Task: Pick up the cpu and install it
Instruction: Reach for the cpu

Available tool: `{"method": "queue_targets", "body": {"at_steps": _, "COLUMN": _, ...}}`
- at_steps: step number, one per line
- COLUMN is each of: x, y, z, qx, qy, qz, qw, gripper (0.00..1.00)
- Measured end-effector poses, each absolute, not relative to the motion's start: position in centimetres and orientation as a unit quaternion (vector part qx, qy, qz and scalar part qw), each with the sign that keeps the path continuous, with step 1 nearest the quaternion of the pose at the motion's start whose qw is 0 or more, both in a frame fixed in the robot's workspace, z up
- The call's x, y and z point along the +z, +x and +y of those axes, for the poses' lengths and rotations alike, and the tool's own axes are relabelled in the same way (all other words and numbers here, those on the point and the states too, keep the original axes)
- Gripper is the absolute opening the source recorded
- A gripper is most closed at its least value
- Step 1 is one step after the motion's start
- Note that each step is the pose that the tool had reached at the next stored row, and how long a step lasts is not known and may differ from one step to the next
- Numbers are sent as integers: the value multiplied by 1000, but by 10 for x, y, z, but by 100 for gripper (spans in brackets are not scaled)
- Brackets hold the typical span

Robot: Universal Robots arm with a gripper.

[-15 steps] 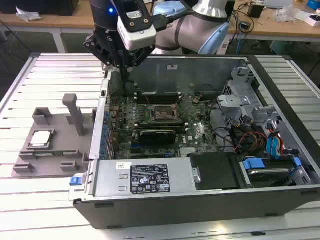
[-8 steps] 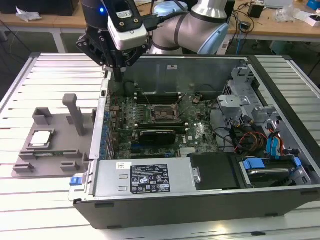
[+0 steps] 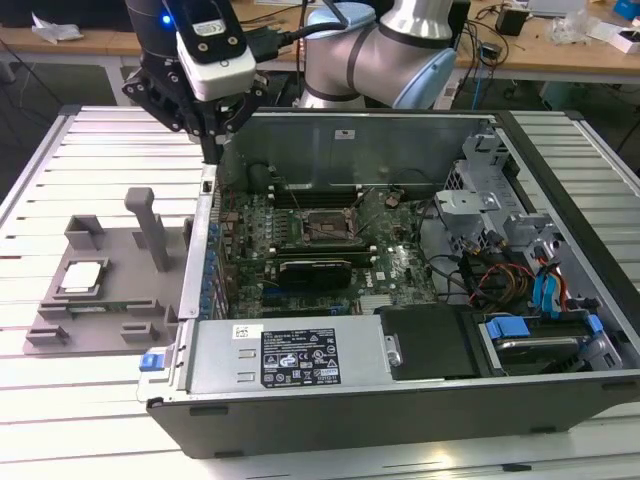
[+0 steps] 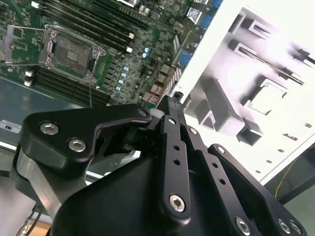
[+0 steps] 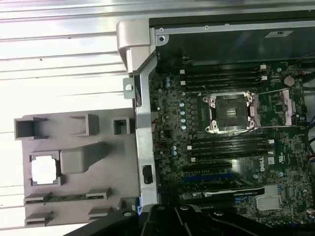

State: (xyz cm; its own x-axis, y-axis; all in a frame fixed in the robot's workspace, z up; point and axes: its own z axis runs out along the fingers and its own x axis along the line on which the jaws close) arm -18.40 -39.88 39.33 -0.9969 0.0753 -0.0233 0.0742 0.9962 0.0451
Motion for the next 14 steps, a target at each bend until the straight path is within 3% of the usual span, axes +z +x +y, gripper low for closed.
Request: {"method": "queue_targets", "body": {"at_steps": 14, "x": 393, "y": -211, "z": -399, "qx": 22, "qy": 37, "qz": 999, "qw": 13, "gripper": 11}}
